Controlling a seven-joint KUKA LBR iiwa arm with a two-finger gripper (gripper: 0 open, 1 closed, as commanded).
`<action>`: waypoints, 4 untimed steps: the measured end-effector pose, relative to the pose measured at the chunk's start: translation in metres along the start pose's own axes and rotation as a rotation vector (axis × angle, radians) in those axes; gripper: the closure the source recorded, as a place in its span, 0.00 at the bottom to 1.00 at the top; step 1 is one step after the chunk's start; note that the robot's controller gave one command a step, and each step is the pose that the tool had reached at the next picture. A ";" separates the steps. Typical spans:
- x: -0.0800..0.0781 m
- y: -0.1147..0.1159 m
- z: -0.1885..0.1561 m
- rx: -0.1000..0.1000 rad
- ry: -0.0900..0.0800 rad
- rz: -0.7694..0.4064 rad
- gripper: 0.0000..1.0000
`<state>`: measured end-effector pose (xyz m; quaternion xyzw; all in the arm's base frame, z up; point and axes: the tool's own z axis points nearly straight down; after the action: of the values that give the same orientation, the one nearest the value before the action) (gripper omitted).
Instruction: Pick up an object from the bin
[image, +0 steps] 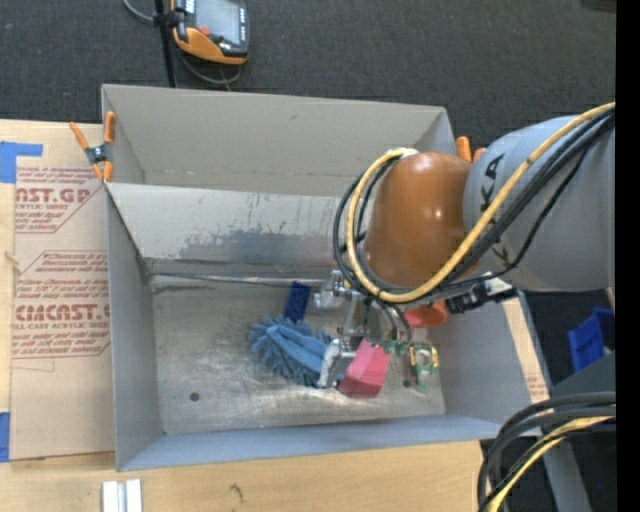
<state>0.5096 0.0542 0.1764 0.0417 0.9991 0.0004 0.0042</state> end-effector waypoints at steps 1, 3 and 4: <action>0.019 0.009 0.037 0.001 0.009 0.247 0.00; 0.023 -0.004 0.087 0.001 0.006 0.396 0.00; 0.029 0.013 0.102 0.003 0.023 0.494 1.00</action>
Offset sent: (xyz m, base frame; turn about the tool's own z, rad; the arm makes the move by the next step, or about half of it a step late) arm -0.0103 0.0085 -0.0472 0.2395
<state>0.4825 0.0692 0.0743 0.2845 0.9586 0.0002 -0.0076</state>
